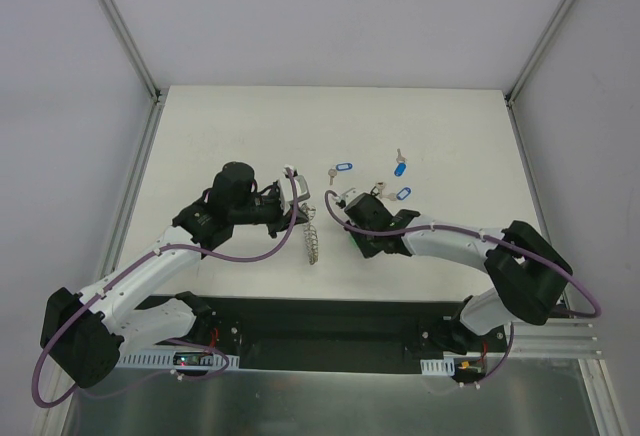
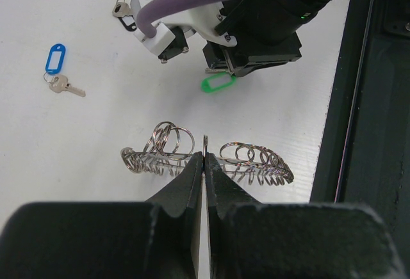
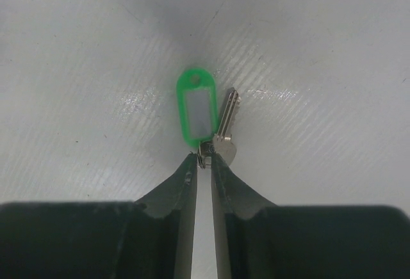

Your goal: Put the keys on the keyring

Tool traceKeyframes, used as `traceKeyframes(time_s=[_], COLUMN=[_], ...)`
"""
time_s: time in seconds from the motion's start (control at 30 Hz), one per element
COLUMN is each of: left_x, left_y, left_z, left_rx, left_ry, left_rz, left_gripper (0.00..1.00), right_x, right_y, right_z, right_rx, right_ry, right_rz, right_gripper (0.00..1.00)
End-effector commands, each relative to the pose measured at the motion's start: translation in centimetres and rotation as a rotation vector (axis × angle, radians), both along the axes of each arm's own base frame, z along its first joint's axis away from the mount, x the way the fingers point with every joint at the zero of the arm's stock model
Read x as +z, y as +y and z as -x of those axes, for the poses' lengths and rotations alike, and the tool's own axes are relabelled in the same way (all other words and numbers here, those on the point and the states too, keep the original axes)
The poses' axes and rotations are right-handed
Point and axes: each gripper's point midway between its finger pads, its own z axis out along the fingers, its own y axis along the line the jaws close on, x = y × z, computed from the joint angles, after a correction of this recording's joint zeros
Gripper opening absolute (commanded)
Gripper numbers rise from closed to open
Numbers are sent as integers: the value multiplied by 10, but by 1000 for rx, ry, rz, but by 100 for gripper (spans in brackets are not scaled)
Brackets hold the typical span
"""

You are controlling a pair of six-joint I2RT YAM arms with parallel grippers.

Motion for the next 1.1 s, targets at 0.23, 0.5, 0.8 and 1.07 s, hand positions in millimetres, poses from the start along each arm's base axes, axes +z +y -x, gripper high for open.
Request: traceKeyframes(time_s=[0.23,0.5,0.8,1.07], left_x=[14,14,18,18], left_y=[-2,-2,-2,-4], left_z=[-3,-3,0,11], left_rx=[1,1,-19,-87], left_ry=[-62,-62,-81,-105], left_rz=[37,37,47,54], left_gripper=[0,0,0,0], right_x=[6,11,60,117], right_y=[5,3,0,18], right_z=[-7,-6,-12,-15], right_rx=[3,3,65,243], right_ry=[-5,-17,-129,-288], right_rz=[3,-10,-93,-244], right_gripper=[11,1,1,1])
